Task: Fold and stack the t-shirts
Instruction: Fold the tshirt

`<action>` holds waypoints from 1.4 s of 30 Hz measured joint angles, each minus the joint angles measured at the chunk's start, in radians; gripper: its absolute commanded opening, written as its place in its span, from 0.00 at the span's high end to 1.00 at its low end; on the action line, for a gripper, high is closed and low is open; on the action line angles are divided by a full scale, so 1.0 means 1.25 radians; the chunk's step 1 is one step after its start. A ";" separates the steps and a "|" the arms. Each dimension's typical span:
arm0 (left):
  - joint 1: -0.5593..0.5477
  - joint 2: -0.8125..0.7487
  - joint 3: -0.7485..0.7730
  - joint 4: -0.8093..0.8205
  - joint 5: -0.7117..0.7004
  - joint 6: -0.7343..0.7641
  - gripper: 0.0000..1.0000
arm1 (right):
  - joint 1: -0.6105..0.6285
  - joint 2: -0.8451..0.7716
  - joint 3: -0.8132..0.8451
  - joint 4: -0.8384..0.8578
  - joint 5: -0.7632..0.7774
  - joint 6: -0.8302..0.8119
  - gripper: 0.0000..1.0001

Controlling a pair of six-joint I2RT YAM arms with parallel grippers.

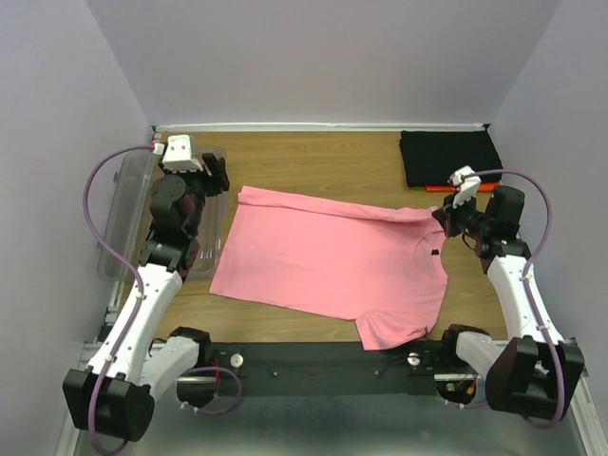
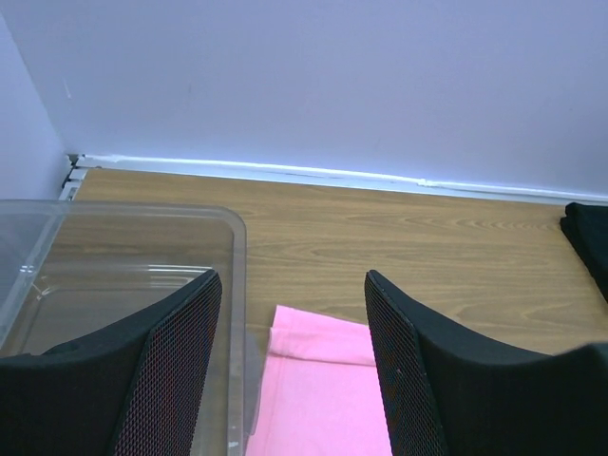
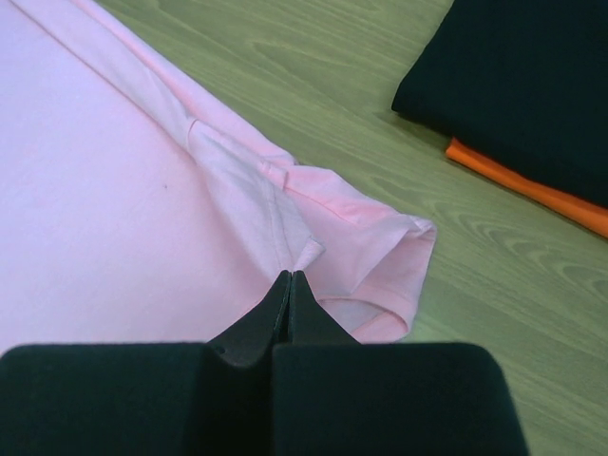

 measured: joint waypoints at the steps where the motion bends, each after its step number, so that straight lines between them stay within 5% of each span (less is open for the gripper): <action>1: 0.000 -0.011 -0.007 -0.003 0.001 0.001 0.30 | 0.000 -0.001 0.000 -0.006 0.000 -0.005 0.99; 24: 0.000 -0.215 -0.096 -0.093 0.017 0.019 0.28 | 0.000 -0.055 -0.009 -0.119 -0.074 -0.094 1.00; 42: 0.000 -0.228 -0.106 -0.109 0.017 0.020 0.28 | 0.000 -0.080 -0.009 -0.182 -0.146 -0.168 0.99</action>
